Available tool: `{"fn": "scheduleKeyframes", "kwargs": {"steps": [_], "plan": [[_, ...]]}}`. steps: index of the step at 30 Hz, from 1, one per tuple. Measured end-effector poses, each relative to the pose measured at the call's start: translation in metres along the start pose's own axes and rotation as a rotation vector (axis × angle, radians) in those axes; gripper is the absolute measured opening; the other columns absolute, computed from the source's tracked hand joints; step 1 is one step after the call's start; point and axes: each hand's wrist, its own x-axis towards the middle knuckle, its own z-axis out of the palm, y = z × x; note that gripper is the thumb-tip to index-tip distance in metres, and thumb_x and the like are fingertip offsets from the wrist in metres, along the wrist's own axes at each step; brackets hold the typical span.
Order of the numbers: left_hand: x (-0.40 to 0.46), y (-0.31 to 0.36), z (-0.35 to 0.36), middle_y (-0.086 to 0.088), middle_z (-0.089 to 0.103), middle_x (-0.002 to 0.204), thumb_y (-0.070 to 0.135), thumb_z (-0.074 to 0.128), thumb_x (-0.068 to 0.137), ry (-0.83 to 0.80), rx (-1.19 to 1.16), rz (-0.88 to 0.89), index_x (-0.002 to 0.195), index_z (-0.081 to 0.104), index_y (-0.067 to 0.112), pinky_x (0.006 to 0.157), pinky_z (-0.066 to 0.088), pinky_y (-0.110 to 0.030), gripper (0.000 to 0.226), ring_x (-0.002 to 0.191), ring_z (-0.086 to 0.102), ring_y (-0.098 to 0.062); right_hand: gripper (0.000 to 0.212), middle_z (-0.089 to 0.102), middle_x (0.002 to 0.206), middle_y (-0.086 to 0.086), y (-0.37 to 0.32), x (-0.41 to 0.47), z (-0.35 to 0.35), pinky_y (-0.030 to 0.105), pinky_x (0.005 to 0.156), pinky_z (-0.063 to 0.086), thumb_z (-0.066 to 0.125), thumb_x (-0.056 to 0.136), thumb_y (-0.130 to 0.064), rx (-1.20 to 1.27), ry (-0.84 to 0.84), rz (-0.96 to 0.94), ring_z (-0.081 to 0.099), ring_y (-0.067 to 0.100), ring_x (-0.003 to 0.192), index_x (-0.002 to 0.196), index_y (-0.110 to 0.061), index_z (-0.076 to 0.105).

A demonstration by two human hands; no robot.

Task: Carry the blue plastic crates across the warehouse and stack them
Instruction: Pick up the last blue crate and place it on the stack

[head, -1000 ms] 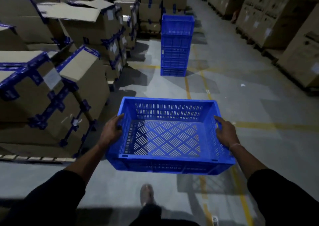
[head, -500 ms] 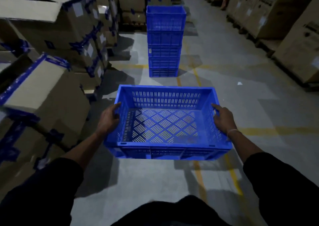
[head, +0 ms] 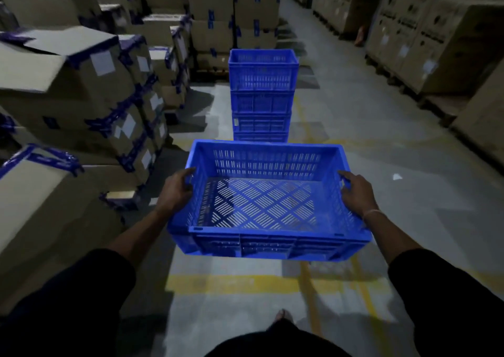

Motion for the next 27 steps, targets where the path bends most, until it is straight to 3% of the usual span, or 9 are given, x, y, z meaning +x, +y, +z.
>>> {"fn": "scheduleKeyframes", "kwargs": {"steps": [6, 10, 15, 20, 23, 27], "plan": [[0.153, 0.041, 0.011, -0.015, 0.063, 0.134, 0.005, 0.068, 0.084, -0.046, -0.015, -0.071, 0.144, 0.054, 0.016, 0.095, 0.053, -0.038, 0.063, 0.112, 0.067, -0.029, 0.056, 0.062, 0.111, 0.023, -0.019, 0.155, -0.038, 0.029, 0.048, 0.041, 0.053, 0.088, -0.004, 0.066, -0.027, -0.025, 0.058, 0.026, 0.061, 0.141, -0.021, 0.050], [0.248, 0.054, 0.013, -0.016, 0.060, 0.138, 0.005, 0.068, 0.083, -0.051, -0.020, -0.079, 0.146, 0.052, 0.013, 0.096, 0.050, -0.036, 0.066, 0.118, 0.063, -0.028, 0.058, 0.061, 0.120, 0.022, -0.041, 0.243, -0.058, 0.041, 0.070, 0.051, 0.059, 0.086, -0.003, 0.084, -0.028, -0.067, 0.065, 0.042, 0.088, 0.141, -0.016, 0.051], [0.385, 0.059, 0.015, -0.019, 0.056, 0.143, 0.003, 0.064, 0.086, -0.058, 0.047, -0.023, 0.145, 0.052, 0.007, 0.104, 0.042, -0.036, 0.060, 0.129, 0.055, -0.033, 0.057, 0.055, 0.133, 0.022, -0.055, 0.379, -0.065, 0.047, 0.091, 0.049, 0.058, 0.091, -0.013, 0.013, -0.055, -0.134, 0.058, 0.042, 0.111, 0.145, -0.021, 0.044], [0.524, 0.057, 0.019, -0.021, 0.058, 0.139, 0.006, 0.059, 0.092, -0.050, 0.095, 0.000, 0.144, 0.053, 0.010, 0.094, 0.049, -0.039, 0.053, 0.119, 0.061, -0.035, 0.056, 0.053, 0.141, 0.018, -0.088, 0.504, -0.061, 0.043, 0.098, 0.045, 0.059, 0.091, -0.012, -0.012, -0.025, -0.174, 0.055, 0.039, 0.121, 0.145, -0.017, 0.044], [0.598, 0.056, 0.016, -0.020, 0.066, 0.123, 0.008, 0.056, 0.091, -0.037, 0.084, -0.032, 0.140, 0.056, 0.019, 0.076, 0.055, -0.038, 0.050, 0.096, 0.068, -0.031, 0.057, 0.051, 0.144, 0.016, -0.112, 0.571, -0.060, 0.041, 0.101, 0.043, 0.059, 0.090, -0.008, 0.006, -0.019, -0.145, 0.053, 0.037, 0.125, 0.145, -0.016, 0.046], [0.701, 0.065, 0.002, -0.020, 0.062, 0.130, 0.007, 0.054, 0.093, -0.035, 0.062, -0.005, 0.143, 0.053, 0.017, 0.079, 0.056, -0.042, 0.051, 0.101, 0.066, -0.034, 0.059, 0.048, 0.146, 0.014, -0.140, 0.657, -0.065, 0.042, 0.098, 0.046, 0.059, 0.090, -0.005, 0.054, 0.019, -0.128, 0.053, 0.037, 0.125, 0.145, -0.017, 0.045]]}}
